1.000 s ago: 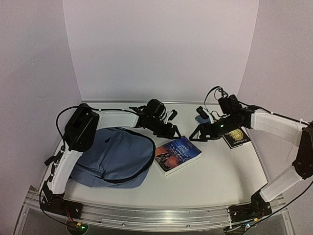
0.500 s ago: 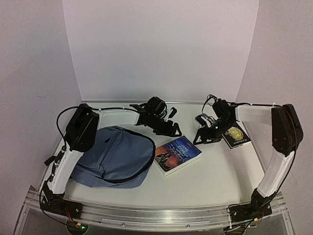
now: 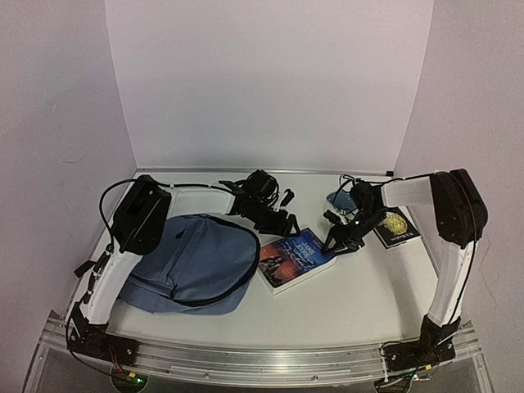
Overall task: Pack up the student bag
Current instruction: Pick up the book from the center of the board.
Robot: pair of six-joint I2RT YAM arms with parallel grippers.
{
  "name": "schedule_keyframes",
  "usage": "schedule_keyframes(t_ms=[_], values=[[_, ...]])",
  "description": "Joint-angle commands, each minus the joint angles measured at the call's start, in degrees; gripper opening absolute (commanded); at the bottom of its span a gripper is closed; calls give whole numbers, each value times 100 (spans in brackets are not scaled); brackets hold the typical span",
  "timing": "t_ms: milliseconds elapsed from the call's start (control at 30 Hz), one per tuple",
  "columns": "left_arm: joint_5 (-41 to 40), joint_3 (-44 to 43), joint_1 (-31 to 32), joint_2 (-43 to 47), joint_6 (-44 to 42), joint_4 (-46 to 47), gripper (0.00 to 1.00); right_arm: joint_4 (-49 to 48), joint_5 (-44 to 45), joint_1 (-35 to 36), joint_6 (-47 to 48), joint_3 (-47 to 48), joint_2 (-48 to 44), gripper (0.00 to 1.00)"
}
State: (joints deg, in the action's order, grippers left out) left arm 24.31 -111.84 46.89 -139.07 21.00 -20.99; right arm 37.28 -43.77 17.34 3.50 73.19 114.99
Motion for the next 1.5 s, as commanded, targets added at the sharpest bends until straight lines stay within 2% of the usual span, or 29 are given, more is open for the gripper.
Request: schedule_keyframes(t_ms=[0, 233, 433, 600, 700, 767, 833, 967, 1000, 1133, 1267, 1467], values=[[64, 57, 13, -123, 8, 130, 75, 93, -568, 14, -148, 2, -636, 38], [203, 74, 13, -242, 100, 261, 73, 86, -1042, 42, -561, -77, -823, 26], [234, 81, 17, -239, 117, 282, 73, 77, -946, 42, -519, -151, -313, 31], [222, 140, 17, -186, 107, 296, 73, 77, -946, 42, -624, -165, -106, 41], [187, 203, 13, -112, 107, 317, 73, 77, -738, 41, -637, -241, -8, 43], [166, 284, 13, -10, 113, 350, 73, 73, -693, 41, -622, -277, 14, 39], [167, 378, 12, 111, 105, 378, 73, 74, -762, 42, -631, -270, -35, 25], [206, 788, 25, 592, -15, 564, 73, 69, -947, 38, -666, -263, -342, 2], [179, 984, 39, 782, -81, 679, 73, 69, -982, 39, -674, -274, -461, 0], [-56, 1576, 154, 1422, -480, 908, 74, 60, -1130, 37, -813, -302, -755, 0], [-817, 2047, 472, 1839, -1043, 945, 75, -17, -1351, 38, -993, -311, -923, 0], [-1996, 2337, 1164, 1948, -1714, 1150, 78, -229, -1410, 42, -1330, -343, -1075, 0]])
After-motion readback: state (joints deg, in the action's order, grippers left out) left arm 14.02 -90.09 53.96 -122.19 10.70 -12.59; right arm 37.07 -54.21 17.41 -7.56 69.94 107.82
